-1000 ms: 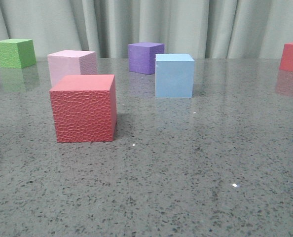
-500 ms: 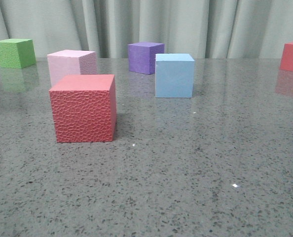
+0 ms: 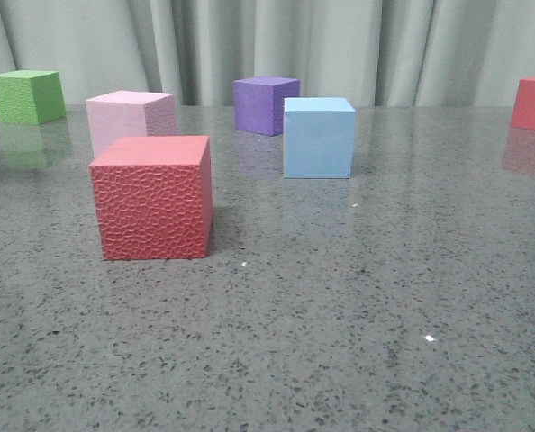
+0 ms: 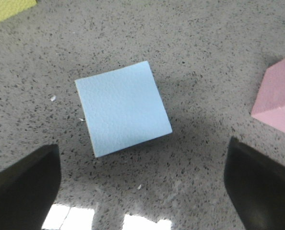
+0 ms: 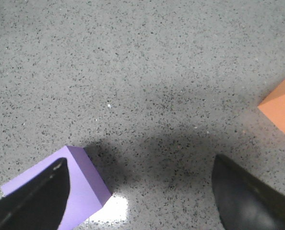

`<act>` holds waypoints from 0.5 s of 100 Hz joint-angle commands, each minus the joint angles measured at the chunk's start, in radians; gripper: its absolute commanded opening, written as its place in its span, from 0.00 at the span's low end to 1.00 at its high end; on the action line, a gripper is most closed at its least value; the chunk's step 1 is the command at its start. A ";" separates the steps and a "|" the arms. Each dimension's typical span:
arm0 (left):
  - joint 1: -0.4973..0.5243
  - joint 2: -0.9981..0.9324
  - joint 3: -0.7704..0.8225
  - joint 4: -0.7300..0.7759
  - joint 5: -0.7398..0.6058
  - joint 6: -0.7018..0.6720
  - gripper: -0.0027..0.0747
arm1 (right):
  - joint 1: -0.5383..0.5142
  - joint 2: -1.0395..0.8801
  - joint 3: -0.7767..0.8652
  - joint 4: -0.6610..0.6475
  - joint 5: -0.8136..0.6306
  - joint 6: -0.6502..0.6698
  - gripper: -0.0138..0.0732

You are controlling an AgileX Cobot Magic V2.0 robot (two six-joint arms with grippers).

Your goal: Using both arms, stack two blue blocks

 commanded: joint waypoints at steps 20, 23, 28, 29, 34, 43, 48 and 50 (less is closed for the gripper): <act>-0.009 0.035 -0.038 0.026 -0.095 -0.095 0.88 | -0.007 -0.014 -0.023 0.009 -0.052 -0.007 0.85; -0.009 0.037 -0.038 0.035 -0.100 -0.109 0.88 | -0.007 -0.014 -0.023 0.010 -0.052 -0.007 0.85; -0.009 0.044 -0.044 0.056 -0.099 -0.130 0.88 | -0.007 -0.014 -0.023 0.010 -0.052 -0.007 0.85; -0.009 0.044 -0.046 0.062 -0.099 -0.133 0.88 | -0.007 -0.014 -0.023 0.011 -0.052 -0.007 0.85; -0.009 0.051 -0.053 0.068 -0.102 -0.138 0.88 | -0.007 -0.014 -0.023 0.013 -0.052 -0.007 0.85; -0.009 0.065 -0.072 0.068 -0.104 -0.139 0.88 | -0.007 -0.014 -0.023 0.019 -0.053 -0.007 0.85; -0.009 0.079 -0.086 0.068 -0.104 -0.142 0.88 | -0.007 -0.014 -0.023 0.021 -0.053 -0.007 0.85; -0.009 0.084 -0.092 0.068 -0.104 -0.143 0.88 | -0.007 -0.014 -0.023 0.021 -0.053 -0.007 0.85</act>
